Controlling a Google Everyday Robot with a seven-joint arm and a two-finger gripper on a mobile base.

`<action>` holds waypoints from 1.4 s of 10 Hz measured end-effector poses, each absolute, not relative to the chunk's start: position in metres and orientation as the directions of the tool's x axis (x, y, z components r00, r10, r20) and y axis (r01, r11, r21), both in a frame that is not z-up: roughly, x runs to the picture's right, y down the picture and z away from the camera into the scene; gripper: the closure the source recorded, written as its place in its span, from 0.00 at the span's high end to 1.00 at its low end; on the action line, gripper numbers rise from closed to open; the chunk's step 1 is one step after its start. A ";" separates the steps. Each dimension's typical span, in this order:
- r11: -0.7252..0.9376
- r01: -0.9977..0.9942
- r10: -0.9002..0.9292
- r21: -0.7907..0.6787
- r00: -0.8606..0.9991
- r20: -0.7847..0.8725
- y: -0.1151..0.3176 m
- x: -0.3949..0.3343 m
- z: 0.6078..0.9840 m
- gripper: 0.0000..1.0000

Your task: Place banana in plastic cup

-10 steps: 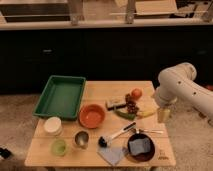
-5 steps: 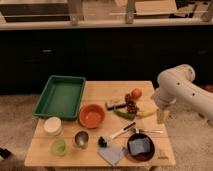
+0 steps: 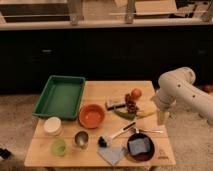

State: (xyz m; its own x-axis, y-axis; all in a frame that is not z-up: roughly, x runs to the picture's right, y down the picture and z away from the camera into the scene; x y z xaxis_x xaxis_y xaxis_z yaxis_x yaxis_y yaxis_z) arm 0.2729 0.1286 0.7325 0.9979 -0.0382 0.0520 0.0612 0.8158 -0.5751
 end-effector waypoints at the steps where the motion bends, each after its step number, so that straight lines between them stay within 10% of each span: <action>1: 0.815 0.072 -0.045 -0.575 0.997 0.062 0.130 0.267 0.736 0.80; 14: 0.809 0.127 -0.062 -0.574 0.989 0.132 0.146 0.254 0.768 0.79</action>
State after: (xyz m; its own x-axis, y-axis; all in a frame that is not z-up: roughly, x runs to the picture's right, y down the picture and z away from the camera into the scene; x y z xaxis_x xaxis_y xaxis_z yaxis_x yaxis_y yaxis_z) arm 0.2539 0.1464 0.7678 0.9893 -0.0617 0.1323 0.1272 0.8090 -0.5739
